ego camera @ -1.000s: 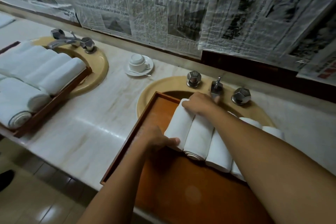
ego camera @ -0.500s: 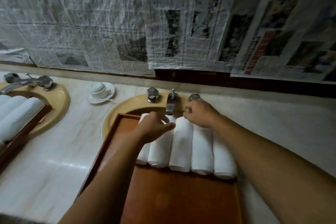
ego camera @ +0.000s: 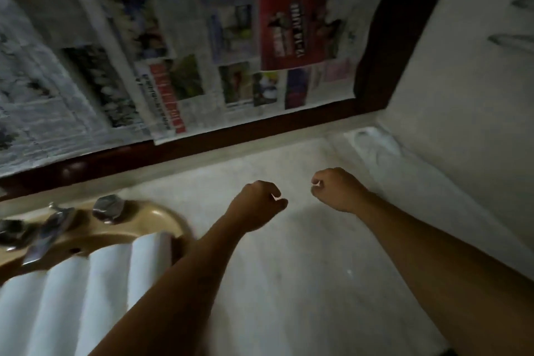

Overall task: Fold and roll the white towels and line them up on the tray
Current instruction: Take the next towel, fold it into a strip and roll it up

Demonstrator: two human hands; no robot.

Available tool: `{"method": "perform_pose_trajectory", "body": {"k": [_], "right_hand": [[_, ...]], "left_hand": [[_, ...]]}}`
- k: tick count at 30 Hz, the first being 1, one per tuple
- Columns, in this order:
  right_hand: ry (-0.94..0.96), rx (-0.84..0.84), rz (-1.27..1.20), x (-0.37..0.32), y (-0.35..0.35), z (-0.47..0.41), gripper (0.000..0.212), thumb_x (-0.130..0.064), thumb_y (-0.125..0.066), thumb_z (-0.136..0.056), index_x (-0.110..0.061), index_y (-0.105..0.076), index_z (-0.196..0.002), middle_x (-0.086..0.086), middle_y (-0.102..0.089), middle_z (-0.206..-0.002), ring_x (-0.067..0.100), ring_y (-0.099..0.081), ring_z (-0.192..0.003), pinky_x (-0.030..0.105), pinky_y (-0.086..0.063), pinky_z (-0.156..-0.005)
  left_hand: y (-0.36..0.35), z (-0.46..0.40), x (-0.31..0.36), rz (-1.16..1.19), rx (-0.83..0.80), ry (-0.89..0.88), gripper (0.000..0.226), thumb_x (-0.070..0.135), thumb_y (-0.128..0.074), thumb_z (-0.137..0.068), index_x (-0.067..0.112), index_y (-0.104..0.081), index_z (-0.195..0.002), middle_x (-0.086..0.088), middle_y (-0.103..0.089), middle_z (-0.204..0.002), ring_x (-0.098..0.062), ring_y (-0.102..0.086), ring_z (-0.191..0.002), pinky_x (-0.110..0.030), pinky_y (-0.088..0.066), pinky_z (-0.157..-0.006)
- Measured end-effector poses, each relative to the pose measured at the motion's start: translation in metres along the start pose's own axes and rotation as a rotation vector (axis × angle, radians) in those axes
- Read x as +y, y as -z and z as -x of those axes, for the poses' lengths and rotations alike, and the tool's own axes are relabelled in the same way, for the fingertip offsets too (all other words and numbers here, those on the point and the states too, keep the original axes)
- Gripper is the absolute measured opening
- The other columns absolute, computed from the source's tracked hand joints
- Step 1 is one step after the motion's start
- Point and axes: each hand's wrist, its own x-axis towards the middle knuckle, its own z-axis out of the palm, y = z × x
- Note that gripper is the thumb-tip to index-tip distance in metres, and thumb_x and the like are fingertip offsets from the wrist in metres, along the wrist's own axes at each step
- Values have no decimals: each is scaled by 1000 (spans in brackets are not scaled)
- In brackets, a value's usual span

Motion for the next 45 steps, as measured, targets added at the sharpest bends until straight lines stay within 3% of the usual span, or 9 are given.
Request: {"method": "perform_pose_trajectory", "body": {"k": [8, 16, 21, 28, 31, 34, 38, 41, 45], "right_hand": [[-180, 13, 86, 192, 47, -61, 33, -33, -54, -93, -14, -68, -115, 6, -66, -117, 27, -61, -107, 36, -50, -92], [-212, 91, 173, 267, 52, -137, 50, -50, -54, -91, -19, -58, -130, 10, -57, -128, 34, -51, -120, 43, -44, -97], [-208, 50, 237, 258, 37, -168, 55, -60, -56, -86, -19, -59, -121, 9, -54, -122, 37, -50, -117, 46, -41, -93], [-82, 231, 206, 256, 21, -158, 10, -18, -57, -84, -13, -51, -77, 11, -58, -83, 35, -61, -84, 35, -45, -68], [-177, 320, -9, 251, 30, -156, 8, -15, -49, -91, -9, -54, -90, 8, -58, -81, 33, -63, -85, 38, -50, -71], [-289, 381, -237, 240, 50, -144, 24, -13, -44, -98, -1, -56, -115, 17, -65, -105, 33, -63, -100, 32, -45, -75], [-281, 354, -459, 206, 83, -110, 27, -16, -51, -95, -2, -58, -118, 13, -63, -106, 25, -58, -91, 27, -38, -70], [-171, 226, -535, 164, 105, -70, 30, -23, -62, -83, -11, -59, -110, 4, -61, -100, 20, -60, -83, 25, -38, -57], [-17, 191, -493, 103, 128, -6, 14, -14, -62, -83, -15, -57, -96, 2, -58, -90, 18, -57, -79, 23, -35, -51]], "left_hand": [[-90, -149, 108, 20, -89, 18, 32, 44, -68, -90, 19, -71, -110, -3, -70, -110, -18, -66, -99, -41, -55, -92], [-142, -250, 136, 21, -72, 79, 25, 40, -67, -91, 19, -72, -104, -1, -68, -108, -20, -64, -100, -38, -54, -90], [-159, -265, 137, 35, -67, 137, 20, 33, -66, -91, 16, -75, -96, -1, -71, -96, -19, -66, -91, -38, -57, -84], [-161, -240, 122, 118, -49, 224, 16, 25, -67, -91, 13, -76, -97, -4, -72, -95, -20, -67, -91, -34, -56, -83], [-154, -221, 119, 137, -20, 224, 15, 17, -64, -91, 11, -77, -98, -3, -73, -98, -19, -66, -94, -29, -54, -83], [-143, -198, 124, 181, 27, 215, 14, 18, -67, -92, 10, -78, -96, -3, -74, -97, -18, -68, -94, -29, -54, -84], [-125, -162, 137, 230, 104, 200, 18, 25, -70, -91, 11, -75, -101, 1, -71, -97, -19, -67, -98, -30, -54, -86], [-108, -124, 149, 241, 154, 203, 37, 30, -71, -91, 15, -65, -124, -2, -68, -105, -20, -64, -101, -29, -51, -85], [-93, -59, 159, 218, 165, 180, 83, 29, -82, -82, 21, -36, -151, -11, -49, -144, -27, -52, -121, -33, -51, -87]]}}
